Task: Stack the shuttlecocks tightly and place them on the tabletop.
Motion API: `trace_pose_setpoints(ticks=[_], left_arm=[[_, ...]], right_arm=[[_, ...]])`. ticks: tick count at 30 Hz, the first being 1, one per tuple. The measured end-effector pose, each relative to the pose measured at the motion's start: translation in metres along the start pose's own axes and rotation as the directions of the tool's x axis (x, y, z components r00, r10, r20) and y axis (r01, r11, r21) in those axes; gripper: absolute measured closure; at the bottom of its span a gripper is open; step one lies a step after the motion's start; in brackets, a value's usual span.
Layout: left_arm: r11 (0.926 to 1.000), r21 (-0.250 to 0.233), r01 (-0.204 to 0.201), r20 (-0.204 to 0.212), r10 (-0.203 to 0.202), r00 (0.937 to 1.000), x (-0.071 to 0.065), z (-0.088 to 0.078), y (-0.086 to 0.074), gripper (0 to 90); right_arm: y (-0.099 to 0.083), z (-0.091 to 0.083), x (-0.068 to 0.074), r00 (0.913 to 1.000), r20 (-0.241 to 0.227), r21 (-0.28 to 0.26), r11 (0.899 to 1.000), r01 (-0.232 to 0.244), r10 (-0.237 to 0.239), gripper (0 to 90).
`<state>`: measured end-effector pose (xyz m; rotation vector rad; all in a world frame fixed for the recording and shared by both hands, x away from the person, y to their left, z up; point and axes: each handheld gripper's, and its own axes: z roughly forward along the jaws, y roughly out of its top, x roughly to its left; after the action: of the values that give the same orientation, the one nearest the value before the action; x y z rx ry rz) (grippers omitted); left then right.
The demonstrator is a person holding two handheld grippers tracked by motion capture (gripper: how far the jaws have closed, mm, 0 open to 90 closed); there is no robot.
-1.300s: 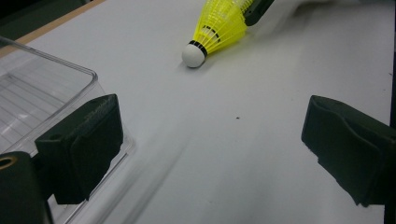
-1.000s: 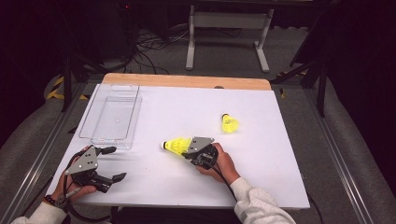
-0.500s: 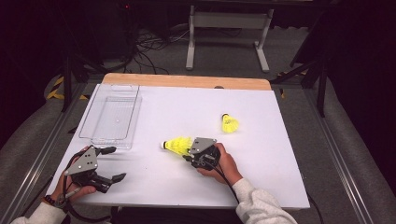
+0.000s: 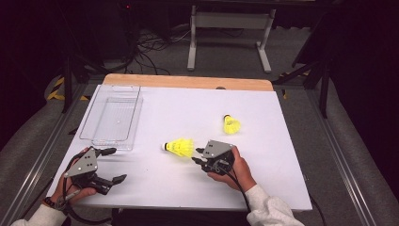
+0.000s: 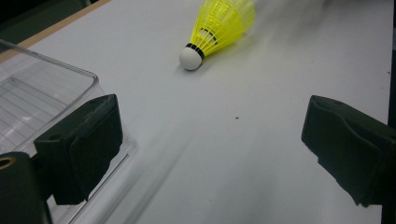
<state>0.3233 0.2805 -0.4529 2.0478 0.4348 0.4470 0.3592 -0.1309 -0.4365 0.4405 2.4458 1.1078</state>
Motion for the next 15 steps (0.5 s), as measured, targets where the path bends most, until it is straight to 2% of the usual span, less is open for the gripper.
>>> trace_pose_setpoints(ticks=[15], left_arm=[[1.0,-0.001,-0.003,0.007,0.003,1.0,0.0,0.0,0.0,6.3]], right_arm=[[-0.004,-0.021,-0.008,0.9976,0.06,-0.033,0.999,-0.032,0.033,62.0]])
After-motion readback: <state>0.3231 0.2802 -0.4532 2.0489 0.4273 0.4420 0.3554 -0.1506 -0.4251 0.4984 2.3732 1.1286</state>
